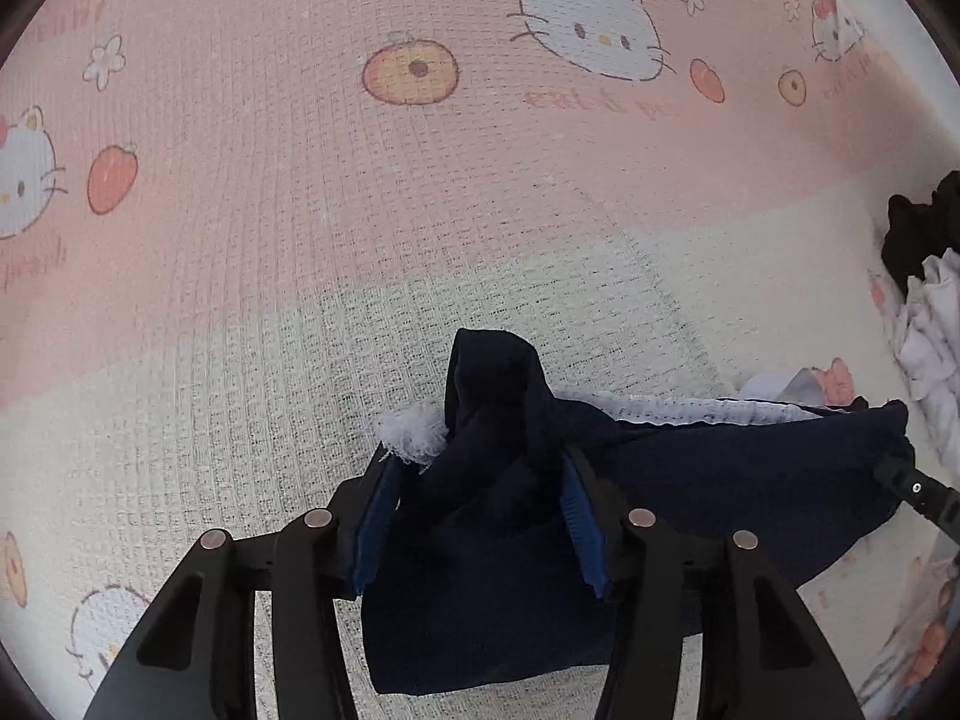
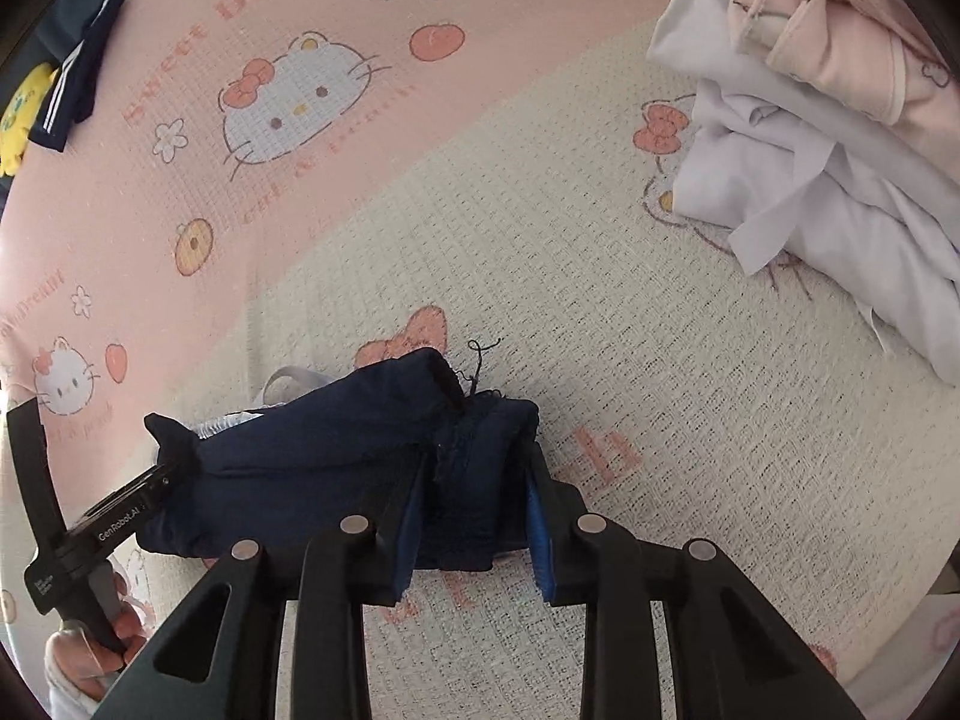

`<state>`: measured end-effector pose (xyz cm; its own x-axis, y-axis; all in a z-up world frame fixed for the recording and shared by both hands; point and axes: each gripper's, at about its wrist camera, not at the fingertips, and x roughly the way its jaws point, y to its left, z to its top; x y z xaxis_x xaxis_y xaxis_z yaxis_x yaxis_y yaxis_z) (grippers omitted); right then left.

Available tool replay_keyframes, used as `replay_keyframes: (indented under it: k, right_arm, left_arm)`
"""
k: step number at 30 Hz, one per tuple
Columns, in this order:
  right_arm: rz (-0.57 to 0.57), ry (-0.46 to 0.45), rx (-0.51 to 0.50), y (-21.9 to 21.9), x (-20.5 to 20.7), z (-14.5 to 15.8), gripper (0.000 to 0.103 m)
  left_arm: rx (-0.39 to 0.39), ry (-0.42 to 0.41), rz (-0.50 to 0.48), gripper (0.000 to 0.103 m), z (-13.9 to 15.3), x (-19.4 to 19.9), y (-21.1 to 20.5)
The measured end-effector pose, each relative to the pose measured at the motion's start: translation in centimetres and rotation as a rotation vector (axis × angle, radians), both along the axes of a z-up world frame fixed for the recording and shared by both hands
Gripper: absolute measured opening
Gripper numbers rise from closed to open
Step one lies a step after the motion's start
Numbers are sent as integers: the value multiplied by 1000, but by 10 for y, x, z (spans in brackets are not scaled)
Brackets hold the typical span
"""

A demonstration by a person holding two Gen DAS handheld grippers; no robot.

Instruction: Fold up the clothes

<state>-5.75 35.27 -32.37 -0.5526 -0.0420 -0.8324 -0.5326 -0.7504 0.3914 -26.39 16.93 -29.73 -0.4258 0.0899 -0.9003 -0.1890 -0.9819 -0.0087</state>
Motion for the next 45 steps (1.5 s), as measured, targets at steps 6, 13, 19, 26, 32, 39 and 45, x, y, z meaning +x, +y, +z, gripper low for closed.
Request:
replay_keyframes:
  k: [6,13,19,26,32,39,45]
  right_arm:
    - [-18,42,-58,5,8,-1,37]
    - [-113,142,-240,18,30,-2,67]
    - [-302,321,-590,28,63,-17,74]
    - [-392,305,-609,23,74,-20,75]
    - [-405,319,-639,8,74,-20,75]
    - [-314,247,-639,1,58,-29,75]
    - [-304,240,-735,5,49,-42,75]
  left_arm:
    - [-59,-29,-44,63,6,-2,11]
    - [191,-148,-48,63,26,-1,-4]
    - [444,-277,4,64,30,23,15]
    - [322,-234,-65,64,27,33,24]
    - [247,-203,-84,64,25,41,30]
    - [158,-173,-139,64,28,53,41]
    - [5,-86,-284,64,32,72,67]
